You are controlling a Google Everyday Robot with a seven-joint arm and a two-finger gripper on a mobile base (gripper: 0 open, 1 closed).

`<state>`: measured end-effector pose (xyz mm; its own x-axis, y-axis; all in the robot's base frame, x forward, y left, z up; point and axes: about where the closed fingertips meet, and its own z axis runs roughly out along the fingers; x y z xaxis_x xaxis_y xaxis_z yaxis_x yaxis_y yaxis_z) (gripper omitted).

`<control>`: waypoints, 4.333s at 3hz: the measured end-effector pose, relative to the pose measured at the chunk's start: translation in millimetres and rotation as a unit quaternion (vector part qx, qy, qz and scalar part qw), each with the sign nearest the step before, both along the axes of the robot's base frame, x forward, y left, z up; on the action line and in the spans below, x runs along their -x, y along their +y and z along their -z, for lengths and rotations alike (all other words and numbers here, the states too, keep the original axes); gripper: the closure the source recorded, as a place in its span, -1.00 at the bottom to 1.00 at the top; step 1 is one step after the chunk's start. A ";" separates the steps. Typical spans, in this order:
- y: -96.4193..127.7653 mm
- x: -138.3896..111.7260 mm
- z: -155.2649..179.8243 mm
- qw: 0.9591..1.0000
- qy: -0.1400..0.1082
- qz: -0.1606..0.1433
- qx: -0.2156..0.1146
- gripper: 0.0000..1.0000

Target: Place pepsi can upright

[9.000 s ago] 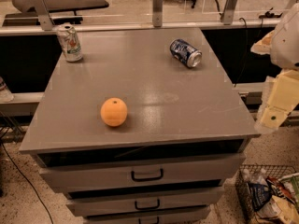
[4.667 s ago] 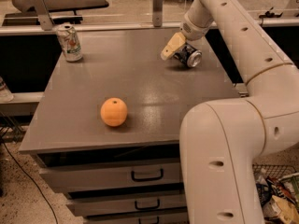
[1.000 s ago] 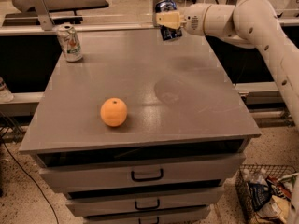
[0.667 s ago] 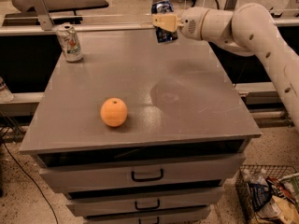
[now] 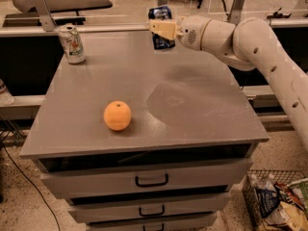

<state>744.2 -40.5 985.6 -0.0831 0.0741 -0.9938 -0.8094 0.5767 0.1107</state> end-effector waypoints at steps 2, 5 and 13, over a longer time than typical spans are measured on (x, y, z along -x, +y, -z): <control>-15.0 21.7 26.8 0.999 -0.022 -0.016 0.020 1.00; -43.2 59.8 62.9 0.998 -0.015 -0.053 0.032 1.00; -111.9 136.4 95.7 0.992 0.022 -0.106 0.065 -1.00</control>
Offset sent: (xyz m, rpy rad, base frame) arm -0.0334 -0.0390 -0.0473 -0.0532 -0.0476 0.0264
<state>607.8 -152.4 889.9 -0.1266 -0.0785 -0.9888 -0.9100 0.4060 0.0843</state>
